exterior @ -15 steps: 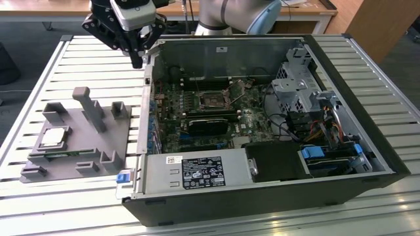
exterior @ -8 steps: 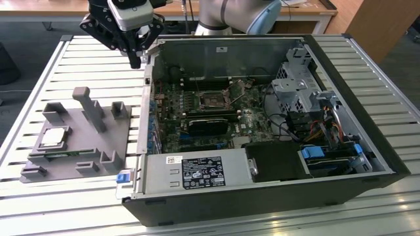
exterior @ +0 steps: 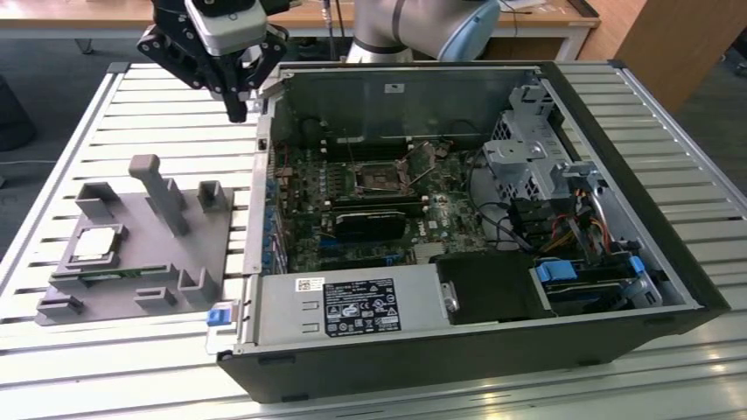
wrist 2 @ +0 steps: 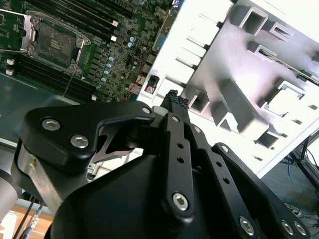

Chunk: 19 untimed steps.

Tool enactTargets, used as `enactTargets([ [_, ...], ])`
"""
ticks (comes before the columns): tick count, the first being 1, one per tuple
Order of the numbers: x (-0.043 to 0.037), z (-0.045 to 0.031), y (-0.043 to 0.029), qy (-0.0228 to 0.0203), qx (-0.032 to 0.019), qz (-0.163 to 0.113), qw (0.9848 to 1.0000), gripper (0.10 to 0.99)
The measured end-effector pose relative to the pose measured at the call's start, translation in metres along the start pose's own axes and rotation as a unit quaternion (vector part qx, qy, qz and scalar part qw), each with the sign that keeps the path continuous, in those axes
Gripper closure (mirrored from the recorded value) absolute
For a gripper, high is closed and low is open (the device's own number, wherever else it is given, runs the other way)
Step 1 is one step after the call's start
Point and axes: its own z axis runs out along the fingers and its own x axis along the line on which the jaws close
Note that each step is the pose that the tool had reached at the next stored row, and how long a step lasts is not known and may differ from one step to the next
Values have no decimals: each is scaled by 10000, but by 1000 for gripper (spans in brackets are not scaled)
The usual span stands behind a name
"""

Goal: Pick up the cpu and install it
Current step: 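Reach for the cpu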

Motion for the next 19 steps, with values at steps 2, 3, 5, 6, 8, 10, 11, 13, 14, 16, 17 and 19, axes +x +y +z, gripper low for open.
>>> enactTargets([
  [2,10,1,-1,0,0,0,10000,980],
  [3,14,1,-1,0,0,0,10000,980],
  [5,24,1,-2,0,0,0,10000,980],
  [6,29,1,-2,0,0,0,10000,980],
  [8,38,2,-3,0,0,0,10000,980],
  [10,47,2,-4,0,0,0,10000,980],
  [11,51,2,-4,0,0,0,10000,980],
  [13,60,3,-5,0,0,0,10000,980],
  [14,64,3,-5,0,0,0,10000,980],
  [16,72,4,-6,0,0,0,10000,980],
  [17,77,4,-6,0,0,0,10000,980],
  [19,86,4,-7,0,0,0,10000,980],
])
